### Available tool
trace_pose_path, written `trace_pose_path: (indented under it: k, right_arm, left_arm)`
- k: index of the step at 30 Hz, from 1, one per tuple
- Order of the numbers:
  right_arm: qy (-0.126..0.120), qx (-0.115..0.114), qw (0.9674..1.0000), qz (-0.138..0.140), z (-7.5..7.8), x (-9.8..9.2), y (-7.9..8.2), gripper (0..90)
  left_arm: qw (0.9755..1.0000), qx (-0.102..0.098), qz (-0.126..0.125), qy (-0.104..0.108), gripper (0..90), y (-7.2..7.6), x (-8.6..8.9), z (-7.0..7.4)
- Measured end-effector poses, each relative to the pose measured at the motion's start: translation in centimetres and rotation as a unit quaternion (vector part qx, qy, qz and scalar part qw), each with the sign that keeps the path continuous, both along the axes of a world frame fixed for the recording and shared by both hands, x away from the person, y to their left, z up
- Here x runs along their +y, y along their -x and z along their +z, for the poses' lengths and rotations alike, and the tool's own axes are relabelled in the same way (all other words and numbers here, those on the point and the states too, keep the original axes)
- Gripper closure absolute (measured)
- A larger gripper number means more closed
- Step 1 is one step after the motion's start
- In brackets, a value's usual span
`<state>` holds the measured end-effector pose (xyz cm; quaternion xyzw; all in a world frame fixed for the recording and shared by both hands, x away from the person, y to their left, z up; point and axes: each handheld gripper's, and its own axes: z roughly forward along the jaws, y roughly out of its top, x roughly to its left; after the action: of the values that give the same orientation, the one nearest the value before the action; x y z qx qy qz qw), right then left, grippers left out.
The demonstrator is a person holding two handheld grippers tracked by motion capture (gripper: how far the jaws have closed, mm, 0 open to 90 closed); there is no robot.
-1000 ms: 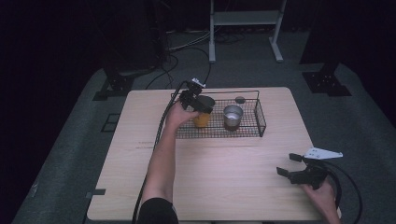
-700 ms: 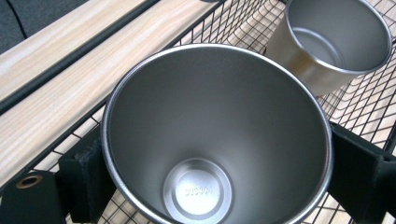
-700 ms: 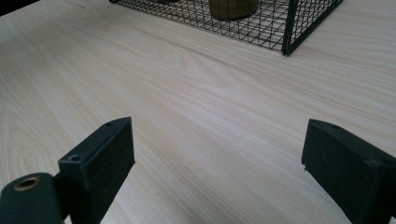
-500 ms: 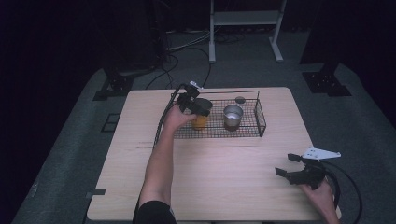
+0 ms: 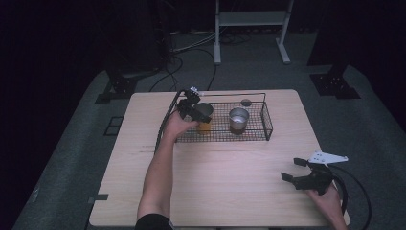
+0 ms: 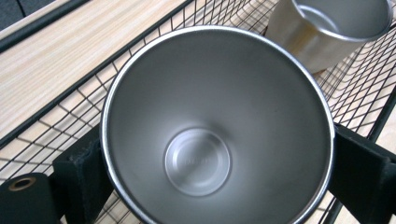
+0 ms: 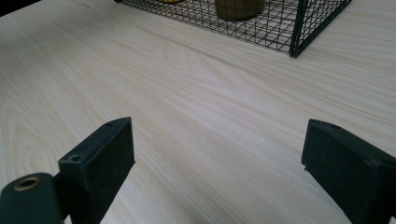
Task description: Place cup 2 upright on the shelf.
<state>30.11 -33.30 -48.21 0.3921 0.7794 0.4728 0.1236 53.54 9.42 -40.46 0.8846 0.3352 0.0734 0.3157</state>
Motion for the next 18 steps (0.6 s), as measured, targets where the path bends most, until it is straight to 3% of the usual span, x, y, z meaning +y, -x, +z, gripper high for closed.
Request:
trace_pose_path:
  k: [18]
  right_arm:
    - [0.001, 0.003, 1.0, 0.002, -0.09, 0.05, -0.01, 8.5]
  left_arm:
    - [0.9999, -0.005, 0.001, 0.015, 3.9, 0.35, 0.47, 0.67]
